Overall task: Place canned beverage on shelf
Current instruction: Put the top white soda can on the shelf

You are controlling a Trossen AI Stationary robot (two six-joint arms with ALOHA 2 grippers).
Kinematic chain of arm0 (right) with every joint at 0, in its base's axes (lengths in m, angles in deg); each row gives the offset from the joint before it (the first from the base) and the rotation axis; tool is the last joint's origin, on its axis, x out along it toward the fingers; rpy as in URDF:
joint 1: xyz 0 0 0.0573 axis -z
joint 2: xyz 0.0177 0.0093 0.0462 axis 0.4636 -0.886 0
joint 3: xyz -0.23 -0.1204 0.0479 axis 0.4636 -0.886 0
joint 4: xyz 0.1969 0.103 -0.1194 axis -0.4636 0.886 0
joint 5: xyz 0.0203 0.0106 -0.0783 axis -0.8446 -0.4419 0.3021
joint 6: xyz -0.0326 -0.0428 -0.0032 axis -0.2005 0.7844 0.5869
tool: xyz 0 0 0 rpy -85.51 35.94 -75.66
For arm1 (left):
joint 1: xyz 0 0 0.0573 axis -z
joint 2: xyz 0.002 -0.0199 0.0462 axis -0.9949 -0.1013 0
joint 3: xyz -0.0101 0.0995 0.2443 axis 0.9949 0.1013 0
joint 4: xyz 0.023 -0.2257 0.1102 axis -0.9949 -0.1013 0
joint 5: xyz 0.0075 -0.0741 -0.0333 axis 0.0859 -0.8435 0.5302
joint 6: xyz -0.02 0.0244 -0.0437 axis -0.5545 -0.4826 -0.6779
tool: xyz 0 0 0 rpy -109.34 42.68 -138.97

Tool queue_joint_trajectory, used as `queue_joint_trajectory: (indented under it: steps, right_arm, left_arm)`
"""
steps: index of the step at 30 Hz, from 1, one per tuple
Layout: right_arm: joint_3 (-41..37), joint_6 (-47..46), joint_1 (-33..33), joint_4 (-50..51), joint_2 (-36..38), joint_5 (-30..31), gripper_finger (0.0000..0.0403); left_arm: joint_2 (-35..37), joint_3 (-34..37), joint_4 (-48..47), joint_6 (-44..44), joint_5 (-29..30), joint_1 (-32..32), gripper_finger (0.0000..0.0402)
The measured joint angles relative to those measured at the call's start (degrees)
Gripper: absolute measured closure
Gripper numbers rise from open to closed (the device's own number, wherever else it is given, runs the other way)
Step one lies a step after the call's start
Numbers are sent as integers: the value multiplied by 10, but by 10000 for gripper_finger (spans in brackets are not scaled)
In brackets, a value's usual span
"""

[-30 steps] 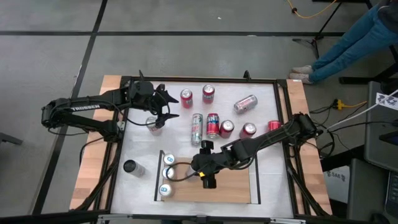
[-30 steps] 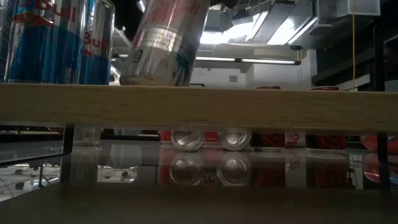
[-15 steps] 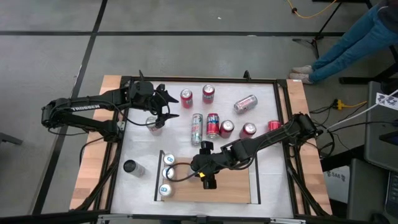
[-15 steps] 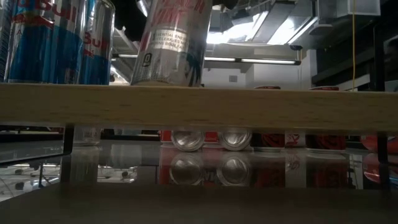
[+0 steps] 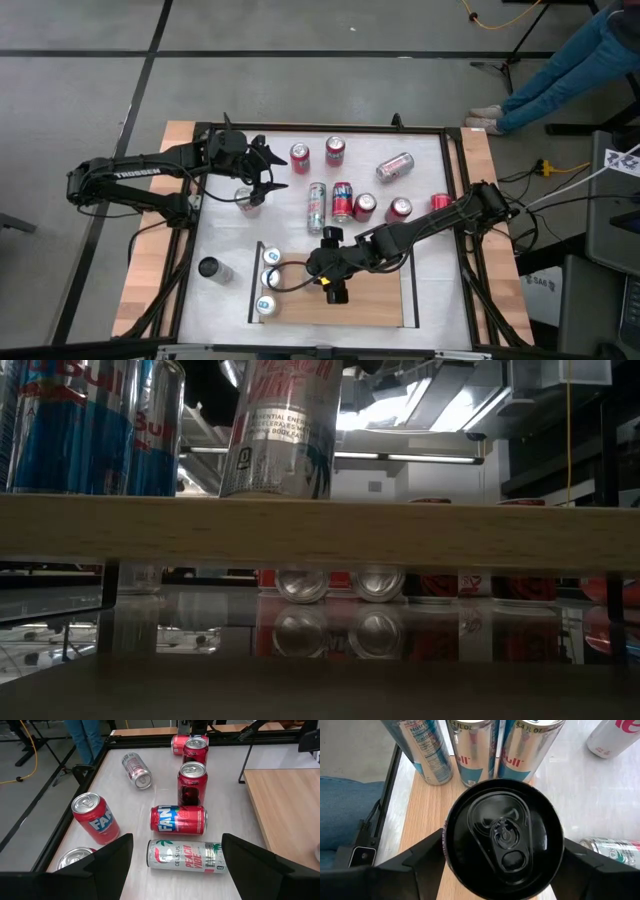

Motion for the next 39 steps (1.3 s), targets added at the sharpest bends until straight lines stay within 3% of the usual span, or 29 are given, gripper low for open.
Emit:
queue_joint_trajectory:
  steps: [39]
  right_arm:
    - [0, 0, 0, 0, 0, -39, 122]
  left_arm:
    - [0, 0, 0, 0, 0, 0, 114]
